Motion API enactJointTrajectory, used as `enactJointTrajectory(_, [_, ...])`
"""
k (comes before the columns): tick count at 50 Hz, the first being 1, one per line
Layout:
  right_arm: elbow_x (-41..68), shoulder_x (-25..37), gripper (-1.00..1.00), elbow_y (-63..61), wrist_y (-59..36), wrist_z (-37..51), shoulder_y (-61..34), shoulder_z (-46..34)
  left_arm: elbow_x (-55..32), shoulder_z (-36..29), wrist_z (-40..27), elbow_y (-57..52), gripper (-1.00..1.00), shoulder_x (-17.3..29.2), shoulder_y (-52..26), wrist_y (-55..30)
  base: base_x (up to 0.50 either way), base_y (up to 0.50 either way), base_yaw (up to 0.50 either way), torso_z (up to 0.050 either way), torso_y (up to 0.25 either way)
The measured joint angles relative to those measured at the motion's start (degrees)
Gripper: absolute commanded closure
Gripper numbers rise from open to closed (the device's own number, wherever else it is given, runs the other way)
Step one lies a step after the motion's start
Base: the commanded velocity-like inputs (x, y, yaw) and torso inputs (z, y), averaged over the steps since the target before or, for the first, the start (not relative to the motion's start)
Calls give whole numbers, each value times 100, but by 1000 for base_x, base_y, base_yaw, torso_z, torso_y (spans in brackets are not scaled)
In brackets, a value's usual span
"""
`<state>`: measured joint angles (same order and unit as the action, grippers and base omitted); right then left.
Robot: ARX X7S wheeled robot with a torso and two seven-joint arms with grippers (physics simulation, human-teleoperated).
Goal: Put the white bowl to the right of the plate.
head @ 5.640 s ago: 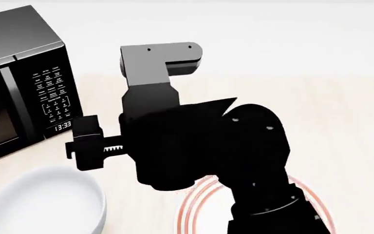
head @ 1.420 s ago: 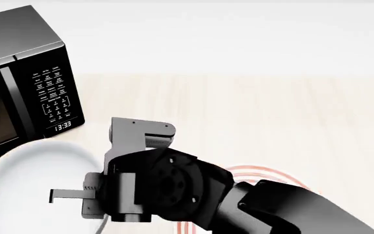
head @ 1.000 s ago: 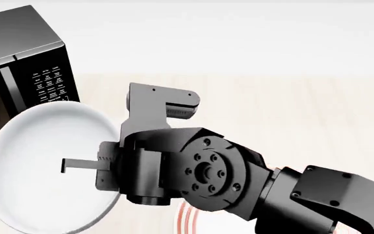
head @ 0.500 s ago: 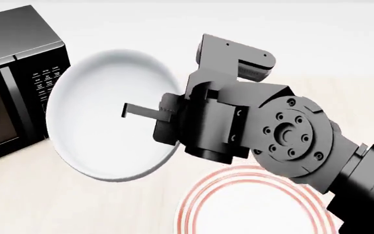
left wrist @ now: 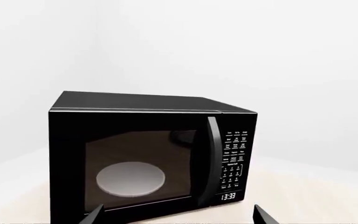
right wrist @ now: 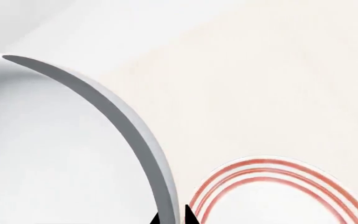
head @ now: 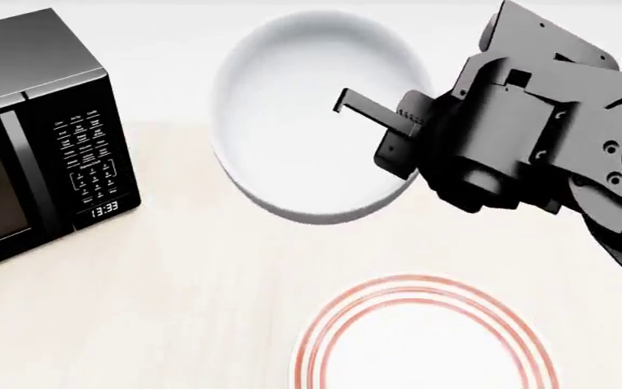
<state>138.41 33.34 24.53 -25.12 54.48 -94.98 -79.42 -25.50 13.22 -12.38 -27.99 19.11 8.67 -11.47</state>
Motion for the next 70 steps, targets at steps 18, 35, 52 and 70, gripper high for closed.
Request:
enactJointTrajectory(18, [209, 548, 100, 746, -127, -166, 100, 72, 29, -76, -19, 50, -100, 13, -6, 23, 0, 0, 0, 0, 1])
enactJointTrajectory(35, [438, 850, 100, 1546, -316, -339, 202, 127, 19, -144, -29, 102, -100, 43, -46, 4, 0, 0, 0, 0, 1])
enactJointTrajectory(52, [505, 1121, 100, 2337, -471, -561, 406, 93, 61, -251, -44, 181, -100, 61, -97, -5, 0, 0, 0, 0, 1])
enactJointTrajectory(70, [557, 1848, 100, 1820, -43, -449, 876, 176, 82, -330, -66, 220, -100, 80, -115, -5, 0, 0, 0, 1, 1])
